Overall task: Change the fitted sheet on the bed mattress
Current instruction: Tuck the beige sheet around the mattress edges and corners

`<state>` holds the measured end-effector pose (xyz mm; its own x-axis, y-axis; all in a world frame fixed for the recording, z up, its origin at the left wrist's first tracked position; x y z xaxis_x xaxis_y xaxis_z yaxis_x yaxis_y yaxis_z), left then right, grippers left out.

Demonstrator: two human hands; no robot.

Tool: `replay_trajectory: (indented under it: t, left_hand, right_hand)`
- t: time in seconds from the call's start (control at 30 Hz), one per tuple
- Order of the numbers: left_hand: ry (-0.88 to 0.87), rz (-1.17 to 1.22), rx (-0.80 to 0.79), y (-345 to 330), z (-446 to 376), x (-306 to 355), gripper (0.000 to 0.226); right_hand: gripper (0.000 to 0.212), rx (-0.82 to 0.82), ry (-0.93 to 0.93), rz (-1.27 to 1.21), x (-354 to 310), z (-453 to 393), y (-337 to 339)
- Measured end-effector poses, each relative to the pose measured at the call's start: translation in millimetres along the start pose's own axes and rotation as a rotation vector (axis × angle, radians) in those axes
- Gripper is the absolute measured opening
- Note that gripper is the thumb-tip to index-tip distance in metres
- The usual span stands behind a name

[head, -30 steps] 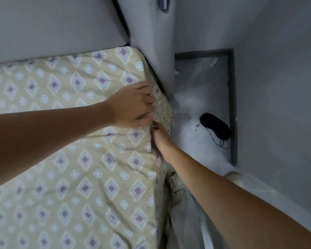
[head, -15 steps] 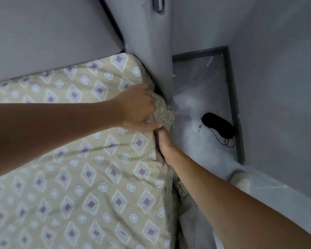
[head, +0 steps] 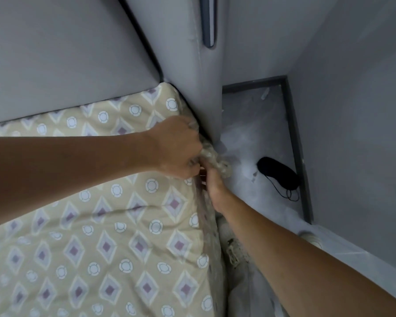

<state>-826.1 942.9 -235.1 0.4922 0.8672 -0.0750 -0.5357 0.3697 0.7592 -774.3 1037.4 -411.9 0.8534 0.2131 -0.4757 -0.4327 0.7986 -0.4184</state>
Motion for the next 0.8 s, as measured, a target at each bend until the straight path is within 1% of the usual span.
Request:
replay_trajectory:
  t: [0.1,0.2,0.23,0.27,0.3,0.4,0.47,0.53,0.57,0.63,0.67,0.7,0.73,0.77,0.8]
  left_hand:
    - [0.011,0.024,0.027,5,-1,-4,0.041]
    - [-0.013,0.016,0.076,7,-2,-8,0.039]
    - [-0.024,0.007,0.082,9,-2,-7,0.040]
    - [-0.028,-0.002,0.067,8,-1,-7,0.039]
    - [-0.031,-0.017,0.062,5,1,-5,0.037]
    - [-0.035,-0.019,0.125,2,-1,-5,0.036]
    - [-0.058,0.014,0.200,8,0,-6,0.037]
    - [-0.084,0.032,0.260,10,1,-5,0.041]
    - [-0.084,0.030,0.275,10,2,-5,0.041]
    - [-0.078,0.015,0.272,9,1,-2,0.040]
    - [-0.075,0.014,0.261,8,2,-2,0.039]
    - [-0.076,0.020,0.250,8,1,-2,0.038]
    - [-0.075,0.020,0.238,6,1,-3,0.037]
    - [-0.067,0.010,0.216,5,1,-3,0.036]
    - [-0.063,-0.002,0.193,3,1,-4,0.035]
  right_hand:
    - [0.050,-0.051,0.001,-0.035,-10,-21,2]
    - [0.064,-0.095,-0.027,-0.050,-14,-40,-6]
    - [0.059,-0.107,-0.041,-0.051,-14,-46,-5]
    - [0.049,-0.147,-0.070,-0.063,-16,-47,-7]
    - [0.045,-0.212,-0.102,-0.077,-18,-48,-9]
    - [0.052,-0.297,-0.215,-0.100,-20,-58,-5]
    - [0.060,-0.341,-0.303,-0.095,-14,-61,-1]
    - [0.072,-0.399,-0.340,-0.048,-12,-57,-4]
    - [0.074,-0.427,-0.346,-0.075,-14,-56,-6]
    - [0.068,-0.336,-0.313,-0.078,-16,-56,-5]
    - [0.065,-0.279,-0.265,-0.057,-16,-59,-8]
    - [0.062,-0.204,-0.201,0.032,-10,-65,-7]
    - [0.053,-0.080,-0.117,0.187,-6,-70,-3]
    - [0.036,0.090,-0.017,0.383,-12,-66,1]
    - [0.025,0.252,0.098,0.525,-20,-58,5]
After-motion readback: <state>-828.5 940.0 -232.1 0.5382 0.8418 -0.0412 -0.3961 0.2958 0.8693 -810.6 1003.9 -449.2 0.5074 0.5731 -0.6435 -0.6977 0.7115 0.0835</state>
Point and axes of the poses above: each hand's wrist, its own z-axis away from the middle knuckle, its own y-axis out of the back of the hand, x = y × z, the point moved 6 cm from there along -z, towards the middle knuckle, and after that the axes turned 9 degrees about -x, right-handed, at the moved point
